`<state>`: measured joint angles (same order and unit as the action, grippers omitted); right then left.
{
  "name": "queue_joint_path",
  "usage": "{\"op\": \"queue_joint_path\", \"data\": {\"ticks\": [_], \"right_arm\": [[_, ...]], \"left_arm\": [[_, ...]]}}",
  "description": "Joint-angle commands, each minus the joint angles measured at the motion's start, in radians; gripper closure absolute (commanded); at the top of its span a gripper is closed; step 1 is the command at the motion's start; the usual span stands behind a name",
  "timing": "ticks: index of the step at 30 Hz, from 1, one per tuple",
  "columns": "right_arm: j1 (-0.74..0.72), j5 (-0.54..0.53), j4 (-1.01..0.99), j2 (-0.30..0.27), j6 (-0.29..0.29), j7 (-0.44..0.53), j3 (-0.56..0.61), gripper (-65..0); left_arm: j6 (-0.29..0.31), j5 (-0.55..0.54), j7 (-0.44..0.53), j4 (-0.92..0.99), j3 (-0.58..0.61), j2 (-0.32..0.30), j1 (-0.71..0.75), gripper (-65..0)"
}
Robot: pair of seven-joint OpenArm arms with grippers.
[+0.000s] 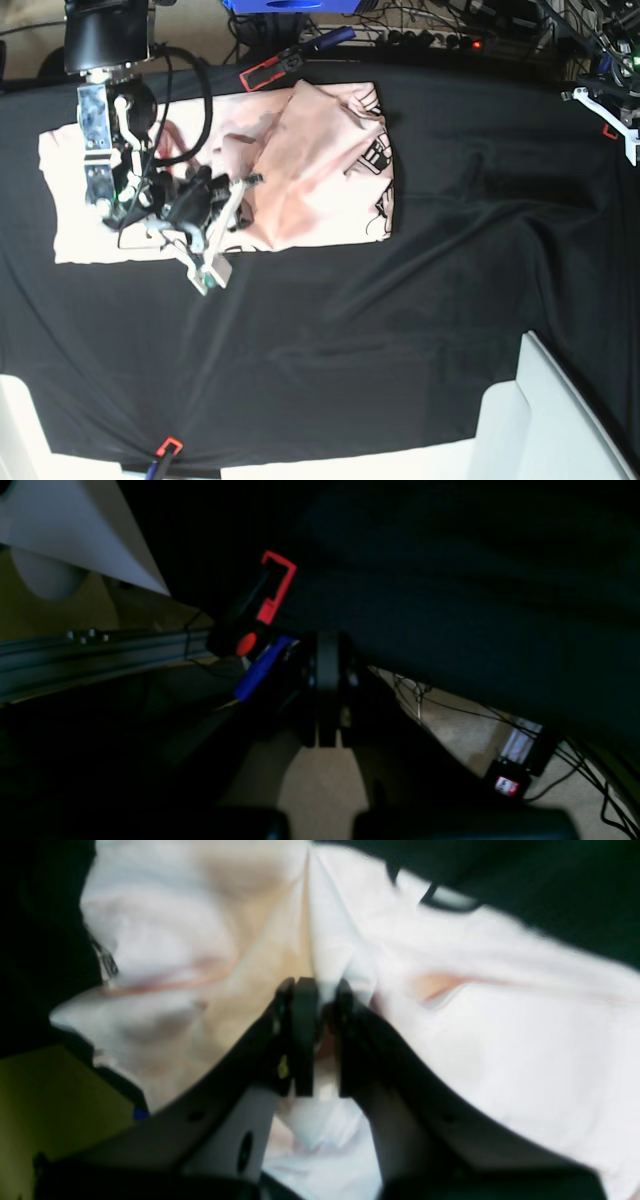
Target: Fold the T-shirt properly
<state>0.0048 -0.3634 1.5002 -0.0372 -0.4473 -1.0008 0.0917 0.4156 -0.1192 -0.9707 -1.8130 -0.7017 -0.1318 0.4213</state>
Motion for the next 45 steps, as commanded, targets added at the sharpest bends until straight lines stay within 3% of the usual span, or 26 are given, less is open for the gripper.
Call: {"op": "queue_joint_path", "data": {"ticks": [1,13,18,23,25,30,31,36,45], "right_arm": [[-0.03,-0.013,0.017,-0.016,-0.003,0.018,0.001,-5.5],[-0.139,-0.013,-0.057,-0.026,-0.003,-0.106,0.003,-5.5],[-0.184,-0.013,-0.183,-0.028,-0.006,-0.1,0.004,-5.5],[-0.213,-0.013,-0.188,-0.028,-0.006,-0.105,0.004,-6.8],[-0.211,-0.013,-0.169,-0.028,-0.003,-0.106,0.004,-16.0],[-0.144,-0.021,0.026,-0.022,-0.002,-0.169,-0.008,-60.9],[-0.114,-0.021,0.078,-0.02,-0.002,-0.171,-0.016,-65.0],[0.036,-0.021,0.311,0.044,-0.002,-0.203,-0.14,-65.0],[0.208,-0.021,0.325,0.116,-0.005,-0.235,-0.192,-59.6]], "left_arm": [[-0.008,0.003,0.016,-0.015,-0.008,-0.012,0.003,0.0],[-0.008,0.003,0.016,-0.015,-0.005,-0.01,0.001,0.0],[-0.008,0.003,0.016,-0.015,-0.006,-0.01,0.0,0.0],[-0.008,0.003,0.016,-0.015,-0.005,-0.009,-0.006,0.0],[-0.008,0.003,0.012,-0.015,-0.005,-0.009,-0.009,0.0],[-0.008,0.003,0.012,-0.015,-0.005,-0.009,-0.009,0.0],[-0.008,0.003,0.012,-0.015,-0.005,-0.009,-0.009,0.0],[-0.008,0.003,0.012,-0.015,-0.008,-0.009,-0.009,0.0],[-0.008,0.003,0.009,-0.015,-0.009,-0.01,-0.009,0.0]]}}
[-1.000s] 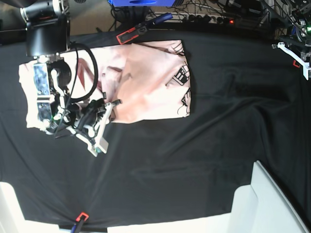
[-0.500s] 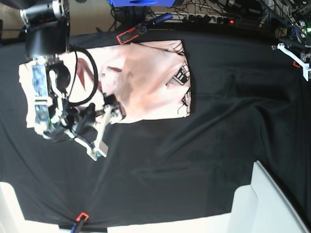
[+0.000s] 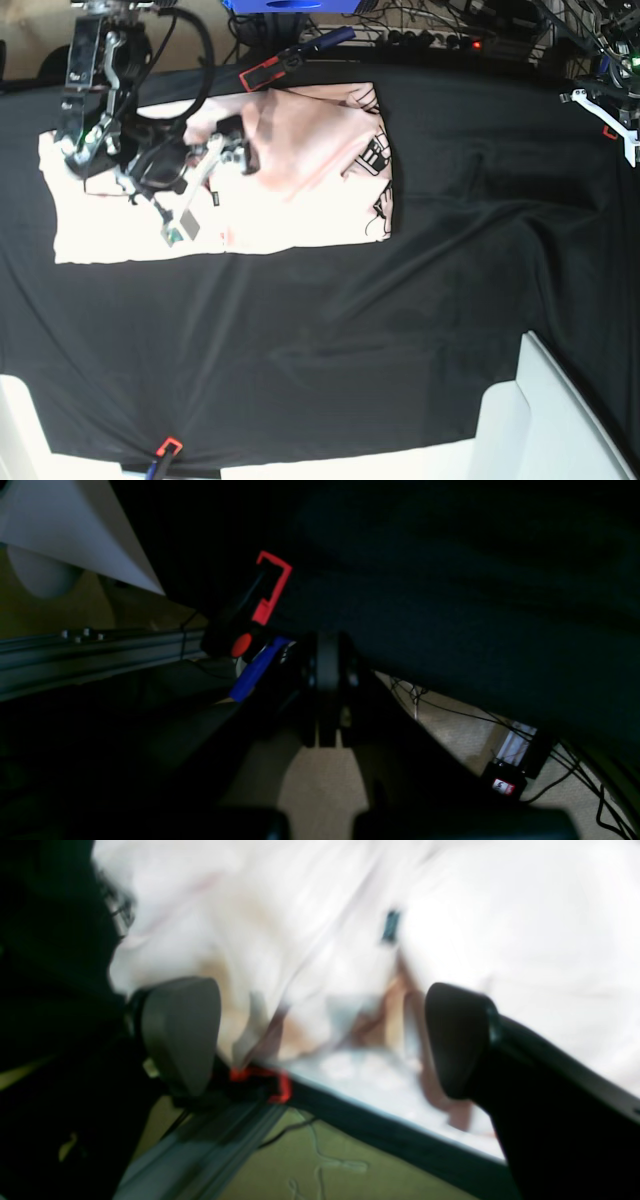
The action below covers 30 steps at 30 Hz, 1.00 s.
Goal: Fold the T-shirt properly
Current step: 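Grasp the folded layer with the right gripper and drag it toward the shirt end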
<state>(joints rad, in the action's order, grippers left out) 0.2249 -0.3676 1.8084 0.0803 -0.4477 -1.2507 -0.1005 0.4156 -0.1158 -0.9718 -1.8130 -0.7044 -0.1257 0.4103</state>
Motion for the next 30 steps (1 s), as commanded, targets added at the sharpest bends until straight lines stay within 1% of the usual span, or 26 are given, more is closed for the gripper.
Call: {"op": "queue_joint_path", "data": {"ticks": [1,6,10,15,17,23,28,30], "right_arm": [[0.0,-0.017,0.015,-0.001,-0.004,0.015,0.0,-59.6],[0.041,-0.017,0.001,0.011,-0.004,0.013,0.008,-59.6],[0.04,-0.026,-0.086,0.013,-0.006,0.015,0.008,-59.6],[0.034,-0.144,-0.186,0.003,-0.006,0.015,0.011,-59.5],[0.024,-0.161,-0.218,0.003,-0.006,0.015,0.011,-59.3],[0.018,-0.166,-0.24,0.005,-0.006,0.007,0.018,-59.1],[0.017,-0.166,-0.24,0.006,-0.006,0.009,0.086,-58.9],[0.008,-0.166,-0.241,0.005,-0.006,0.007,0.095,-58.9]], "left_arm": [[-0.008,0.0,0.011,-0.015,-0.007,-0.016,0.002,0.0],[-0.01,0.0,0.011,-0.023,-0.007,-0.019,0.0,0.0],[-0.01,0.001,0.007,-0.023,-0.007,-0.019,-0.012,0.0],[-0.01,0.001,0.007,-0.023,-0.007,-0.019,-0.009,0.0],[-0.01,0.001,0.007,-0.023,-0.007,-0.021,-0.009,0.0],[-0.011,0.001,0.007,-0.023,-0.007,-0.021,-0.009,0.0],[-0.011,0.001,0.007,-0.023,-0.007,-0.021,-0.011,0.0],[-0.011,0.001,0.007,-0.023,-0.007,-0.021,-0.011,0.0]]}}
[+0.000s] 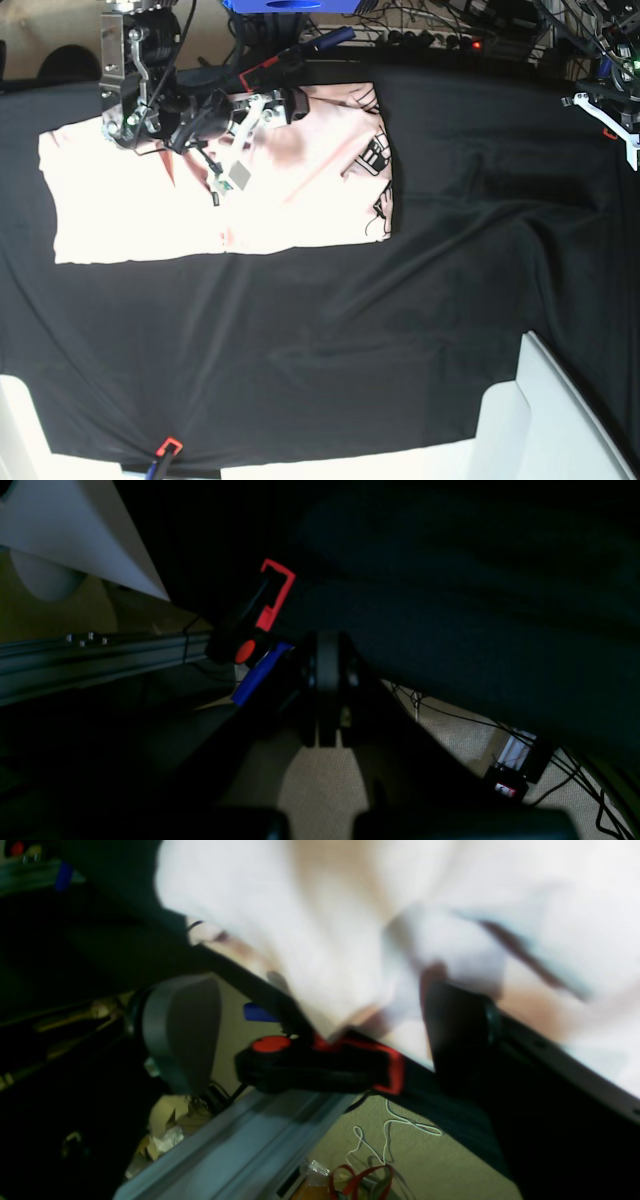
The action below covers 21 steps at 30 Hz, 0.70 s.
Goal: Fold the T-shirt properly
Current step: 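Grasp the folded layer with the right gripper and drag it toward the shirt end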
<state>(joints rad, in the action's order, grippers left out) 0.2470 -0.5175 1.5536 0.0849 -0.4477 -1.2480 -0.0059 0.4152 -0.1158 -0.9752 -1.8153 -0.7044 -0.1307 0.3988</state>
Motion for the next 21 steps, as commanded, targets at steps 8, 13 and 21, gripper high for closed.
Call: {"op": "queue_joint_path", "data": {"ticks": [8,13,21], "right_arm": [[-0.025,-0.017,0.012,-0.001,-0.007,0.003,0.007,-58.9],[-0.045,-0.074,-0.072,-0.009,-0.009,0.003,0.007,-58.8],[-0.088,-0.221,-0.204,-0.066,-0.009,0.012,0.008,-33.5]], "left_arm": [[-0.011,0.001,0.011,-0.021,-0.007,-0.016,0.004,0.0],[-0.011,0.001,0.011,-0.021,-0.007,-0.016,0.002,0.0],[-0.011,0.001,0.011,-0.021,-0.007,-0.016,0.004,0.0]]}}
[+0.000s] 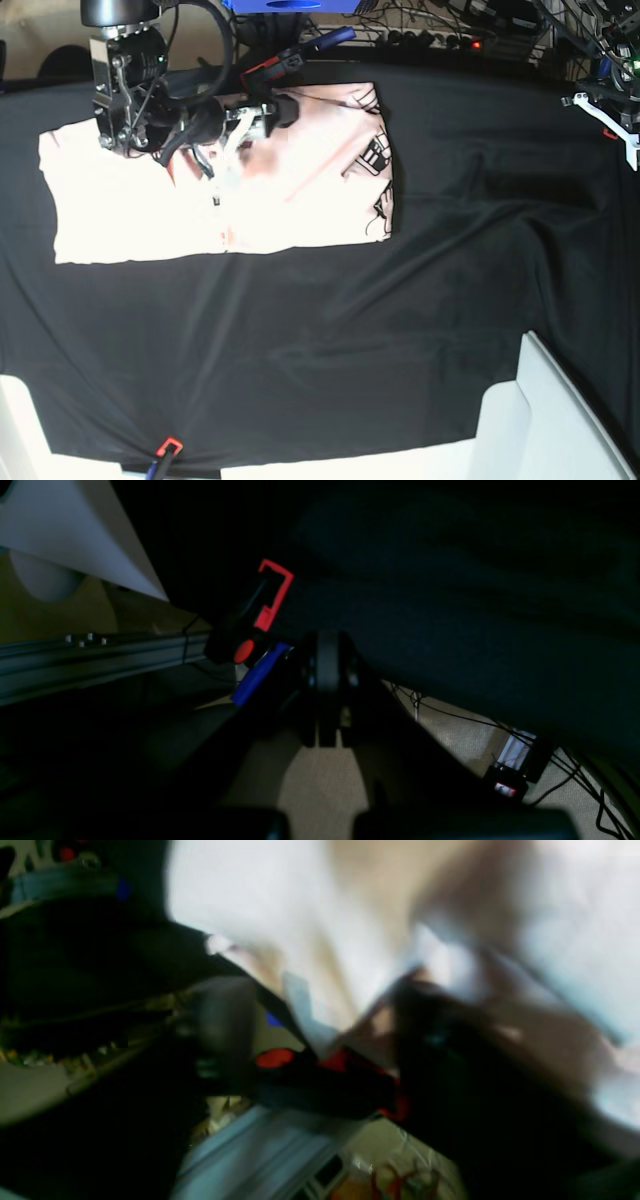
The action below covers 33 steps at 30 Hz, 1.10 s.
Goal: Fold the T-shirt properly
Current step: 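Grasp the folded layer with the right gripper and drag it toward the shirt end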
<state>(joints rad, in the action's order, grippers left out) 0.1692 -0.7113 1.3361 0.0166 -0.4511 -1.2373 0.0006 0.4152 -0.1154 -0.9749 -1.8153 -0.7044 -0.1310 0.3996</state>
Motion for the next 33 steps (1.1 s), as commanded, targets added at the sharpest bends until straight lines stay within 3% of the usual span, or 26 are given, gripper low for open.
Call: {"op": "queue_joint_path", "data": {"ticks": [1,3,5,10,15,20,25,29,33], "right_arm": [[-0.01,-0.028,0.012,0.003,-0.005,0.001,0.002,-26.4],[-0.012,-0.028,0.012,0.003,-0.004,-0.002,0.002,-13.8],[-0.012,-0.028,0.012,0.003,-0.004,-0.005,0.002,-6.1],[-0.012,-0.028,0.021,-0.004,0.002,-0.006,0.002,-0.6],[-0.01,-0.026,0.027,-0.02,0.008,-0.006,0.002,-0.1],[-0.009,-0.028,0.133,-0.053,0.14,-0.006,0.002,-0.1],[-0.013,-0.028,0.17,-0.085,0.186,-0.023,-0.003,-0.1],[-0.012,-0.029,0.176,-0.088,0.278,-0.035,-0.007,-0.1],[-0.012,-0.029,0.178,-0.089,0.323,-0.035,-0.007,-0.1]], "left_arm": [[-0.011,0.001,0.011,-0.021,-0.007,-0.015,0.003,0.0],[-0.011,0.001,0.011,-0.021,-0.007,-0.015,0.005,0.0],[-0.011,0.001,0.011,-0.021,-0.007,-0.015,0.005,0.0],[-0.011,0.001,0.011,-0.021,-0.007,-0.015,0.002,0.0],[-0.011,0.001,0.011,-0.021,-0.007,-0.015,0.0,0.0],[-0.011,0.001,0.011,-0.021,-0.007,-0.015,0.002,0.0],[-0.011,0.001,0.011,-0.021,-0.007,-0.015,0.0,0.0],[-0.011,0.001,0.011,-0.021,-0.007,-0.015,-0.001,0.0],[-0.011,0.001,0.011,-0.021,-0.007,-0.015,-0.001,0.0]]}}
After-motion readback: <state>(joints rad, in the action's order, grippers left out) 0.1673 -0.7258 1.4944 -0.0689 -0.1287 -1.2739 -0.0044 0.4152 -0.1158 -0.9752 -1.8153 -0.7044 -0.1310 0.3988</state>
